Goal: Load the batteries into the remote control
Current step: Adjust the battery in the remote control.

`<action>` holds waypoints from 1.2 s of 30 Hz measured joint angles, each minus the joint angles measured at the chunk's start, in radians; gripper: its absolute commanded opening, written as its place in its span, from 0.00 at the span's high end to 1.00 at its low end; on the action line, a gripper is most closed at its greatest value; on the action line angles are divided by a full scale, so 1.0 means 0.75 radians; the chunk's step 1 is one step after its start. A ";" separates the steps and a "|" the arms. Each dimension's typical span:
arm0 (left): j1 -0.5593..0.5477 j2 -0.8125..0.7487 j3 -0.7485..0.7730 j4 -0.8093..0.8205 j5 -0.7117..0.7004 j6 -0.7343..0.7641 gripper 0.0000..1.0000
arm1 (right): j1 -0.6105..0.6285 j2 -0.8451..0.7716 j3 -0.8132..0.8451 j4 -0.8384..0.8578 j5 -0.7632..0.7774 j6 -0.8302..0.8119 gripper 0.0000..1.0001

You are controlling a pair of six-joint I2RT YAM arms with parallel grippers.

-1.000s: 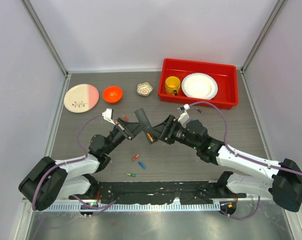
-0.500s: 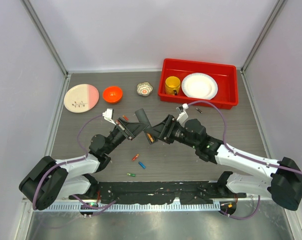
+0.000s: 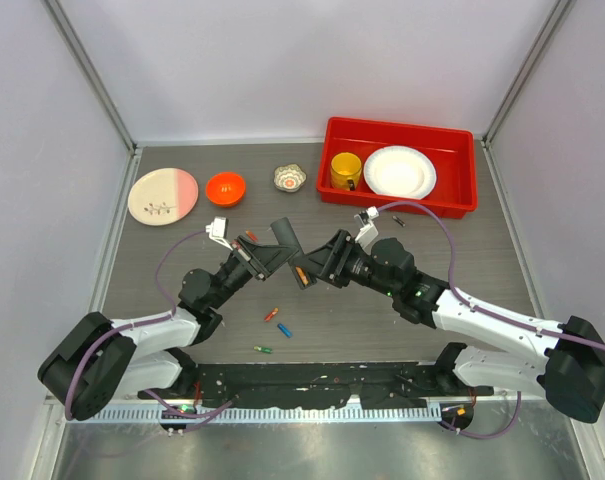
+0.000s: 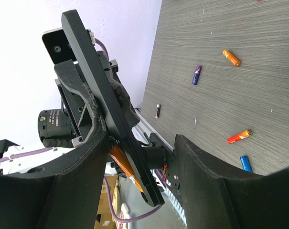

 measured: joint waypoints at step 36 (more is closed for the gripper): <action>0.000 0.002 0.002 -0.010 -0.008 -0.023 1.00 | -0.004 0.003 -0.001 0.071 -0.052 -0.032 0.64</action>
